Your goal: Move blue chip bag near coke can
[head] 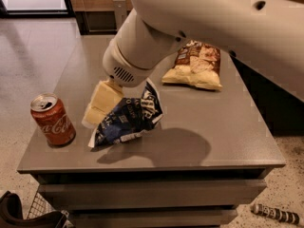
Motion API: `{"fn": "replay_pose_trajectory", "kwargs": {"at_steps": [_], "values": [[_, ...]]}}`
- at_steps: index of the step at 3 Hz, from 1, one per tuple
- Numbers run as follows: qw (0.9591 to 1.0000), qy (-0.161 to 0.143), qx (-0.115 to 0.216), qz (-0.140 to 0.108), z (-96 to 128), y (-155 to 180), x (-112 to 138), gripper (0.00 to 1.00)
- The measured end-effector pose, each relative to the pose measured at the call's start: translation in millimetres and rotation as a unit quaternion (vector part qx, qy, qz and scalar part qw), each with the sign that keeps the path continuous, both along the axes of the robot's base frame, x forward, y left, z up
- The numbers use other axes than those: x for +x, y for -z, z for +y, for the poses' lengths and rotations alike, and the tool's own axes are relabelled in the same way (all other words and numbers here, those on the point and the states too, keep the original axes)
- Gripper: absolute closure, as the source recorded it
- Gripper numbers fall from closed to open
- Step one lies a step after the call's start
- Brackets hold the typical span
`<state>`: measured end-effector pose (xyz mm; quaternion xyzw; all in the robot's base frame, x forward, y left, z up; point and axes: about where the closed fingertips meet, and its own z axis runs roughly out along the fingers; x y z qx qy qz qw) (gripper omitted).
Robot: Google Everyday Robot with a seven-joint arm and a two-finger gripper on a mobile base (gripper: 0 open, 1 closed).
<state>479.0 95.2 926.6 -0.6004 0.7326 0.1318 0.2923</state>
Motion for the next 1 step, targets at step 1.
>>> {"fn": "replay_pose_trajectory", "kwargs": {"at_steps": [1], "values": [[1.0,0.0,0.0,0.0,0.0,0.0,0.0,0.0]]}}
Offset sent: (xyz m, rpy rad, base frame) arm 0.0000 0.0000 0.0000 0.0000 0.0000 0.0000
